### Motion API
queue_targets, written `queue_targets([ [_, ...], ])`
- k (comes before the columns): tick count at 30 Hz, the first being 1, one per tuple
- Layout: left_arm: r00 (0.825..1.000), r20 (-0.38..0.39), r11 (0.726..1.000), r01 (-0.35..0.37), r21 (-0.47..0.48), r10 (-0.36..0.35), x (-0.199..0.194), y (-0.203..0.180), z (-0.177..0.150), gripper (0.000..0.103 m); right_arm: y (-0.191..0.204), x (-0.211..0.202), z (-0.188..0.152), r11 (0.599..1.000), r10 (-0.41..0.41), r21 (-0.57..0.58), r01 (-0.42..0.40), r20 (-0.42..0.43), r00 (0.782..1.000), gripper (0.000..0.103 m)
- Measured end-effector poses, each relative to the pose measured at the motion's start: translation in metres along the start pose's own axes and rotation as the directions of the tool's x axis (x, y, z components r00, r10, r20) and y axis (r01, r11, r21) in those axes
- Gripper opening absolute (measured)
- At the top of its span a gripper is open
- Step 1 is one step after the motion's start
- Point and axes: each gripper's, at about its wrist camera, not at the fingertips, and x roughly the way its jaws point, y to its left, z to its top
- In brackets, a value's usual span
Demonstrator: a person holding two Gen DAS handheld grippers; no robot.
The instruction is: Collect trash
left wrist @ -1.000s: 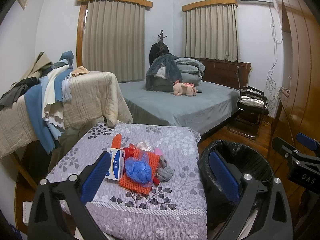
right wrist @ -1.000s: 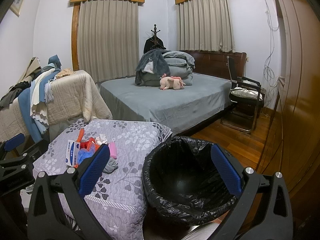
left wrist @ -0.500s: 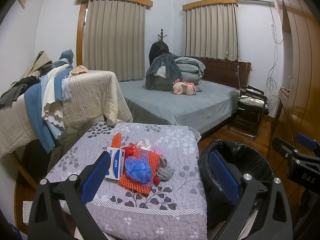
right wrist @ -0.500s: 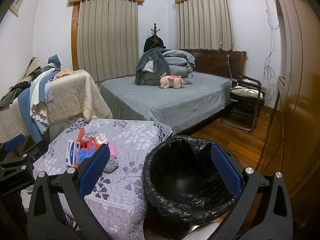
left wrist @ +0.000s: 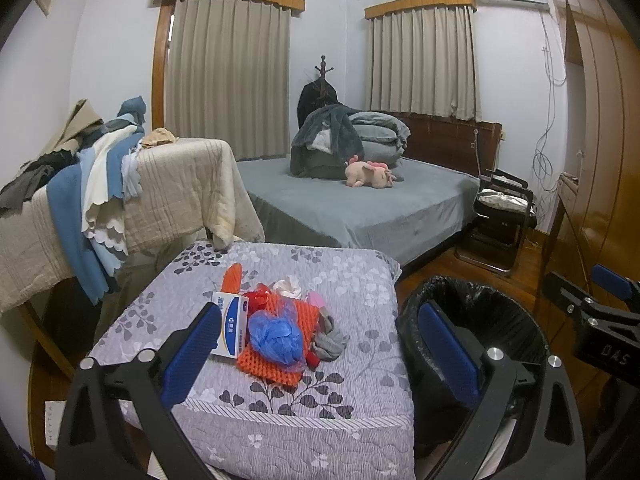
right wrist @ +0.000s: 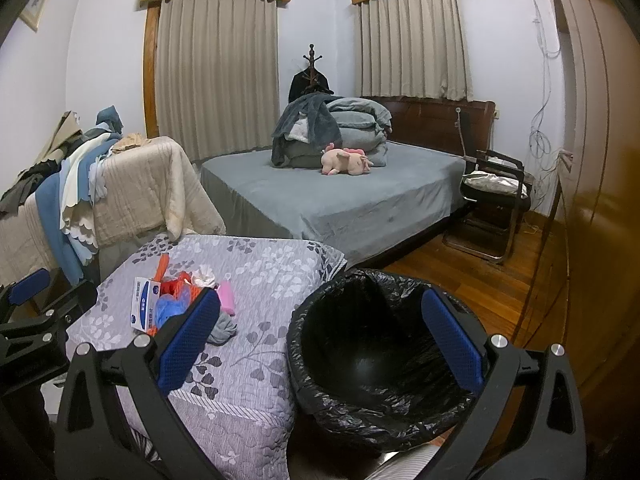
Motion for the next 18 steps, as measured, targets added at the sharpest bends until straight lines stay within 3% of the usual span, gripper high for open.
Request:
queue_targets([
  [8,1.000,-0.017,1.000,-0.008,-0.009,0.008,0.001,0.004,-0.011,0.097,0.011,0.018,-0.013,1.000,0.011,0.006,-0.011,-0.029,1.000,0.098],
  [18,0.996,-0.070,0.997,-0.065,-0.029,0.063,0.033,0.022,-0.015,0.097,0.024,0.045,-0.010,0.999,0.042,-0.006,-0.042,-0.070,0.997,0.098],
])
